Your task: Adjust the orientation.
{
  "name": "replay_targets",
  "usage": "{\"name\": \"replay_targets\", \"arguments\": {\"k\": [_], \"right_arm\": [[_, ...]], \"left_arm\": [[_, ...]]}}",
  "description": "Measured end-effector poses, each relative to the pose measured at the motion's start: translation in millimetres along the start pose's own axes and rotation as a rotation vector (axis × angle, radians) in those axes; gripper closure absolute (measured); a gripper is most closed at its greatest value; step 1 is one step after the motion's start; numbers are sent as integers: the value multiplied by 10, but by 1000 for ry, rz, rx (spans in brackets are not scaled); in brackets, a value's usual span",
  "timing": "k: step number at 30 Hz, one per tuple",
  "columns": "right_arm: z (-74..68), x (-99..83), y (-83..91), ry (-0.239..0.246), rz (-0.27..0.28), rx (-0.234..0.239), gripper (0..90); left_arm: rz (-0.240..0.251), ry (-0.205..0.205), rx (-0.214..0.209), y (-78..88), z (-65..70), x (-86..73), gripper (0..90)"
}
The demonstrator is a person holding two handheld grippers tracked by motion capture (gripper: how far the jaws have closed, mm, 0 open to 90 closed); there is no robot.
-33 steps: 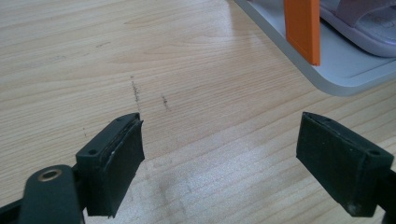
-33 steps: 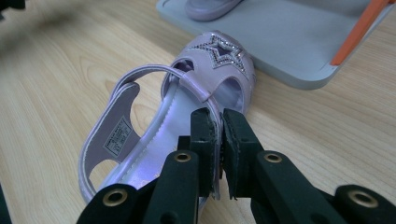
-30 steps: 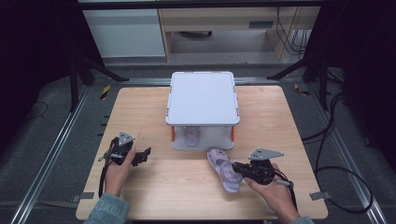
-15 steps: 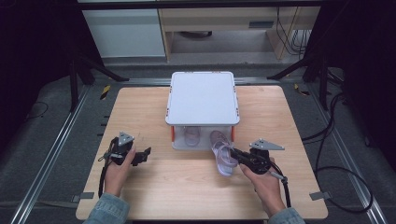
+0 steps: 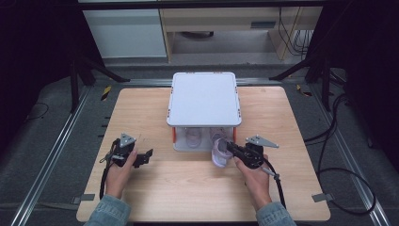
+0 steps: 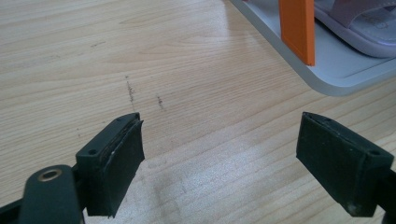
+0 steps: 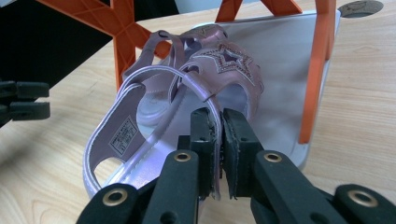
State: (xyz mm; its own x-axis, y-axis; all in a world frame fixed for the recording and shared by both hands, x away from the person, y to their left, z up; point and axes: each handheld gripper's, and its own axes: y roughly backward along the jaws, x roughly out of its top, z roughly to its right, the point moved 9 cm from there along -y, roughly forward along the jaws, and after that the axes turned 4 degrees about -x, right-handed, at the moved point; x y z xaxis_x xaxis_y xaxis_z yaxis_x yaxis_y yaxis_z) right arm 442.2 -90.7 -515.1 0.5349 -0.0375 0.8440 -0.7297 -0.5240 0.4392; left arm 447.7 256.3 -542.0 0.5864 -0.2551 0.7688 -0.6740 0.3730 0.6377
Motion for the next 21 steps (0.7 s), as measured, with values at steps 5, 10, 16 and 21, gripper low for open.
{"name": "replay_targets", "arguments": {"k": [5, 10, 16, 21], "right_arm": [[-14, 24, -88, -19, 12, -8, 833], [-28, 53, -174, -39, 33, -19, 834], [-7, 78, -249, -27, 48, -51, 833], [9, 86, -291, -12, 55, -71, 833]], "left_arm": [[3, 4, 0, 3, -3, 4, 139], [1, 0, -3, -1, 8, 3, 139], [3, 2, -6, -1, 6, 7, 139], [7, 2, -7, 2, 8, 13, 139]]}}
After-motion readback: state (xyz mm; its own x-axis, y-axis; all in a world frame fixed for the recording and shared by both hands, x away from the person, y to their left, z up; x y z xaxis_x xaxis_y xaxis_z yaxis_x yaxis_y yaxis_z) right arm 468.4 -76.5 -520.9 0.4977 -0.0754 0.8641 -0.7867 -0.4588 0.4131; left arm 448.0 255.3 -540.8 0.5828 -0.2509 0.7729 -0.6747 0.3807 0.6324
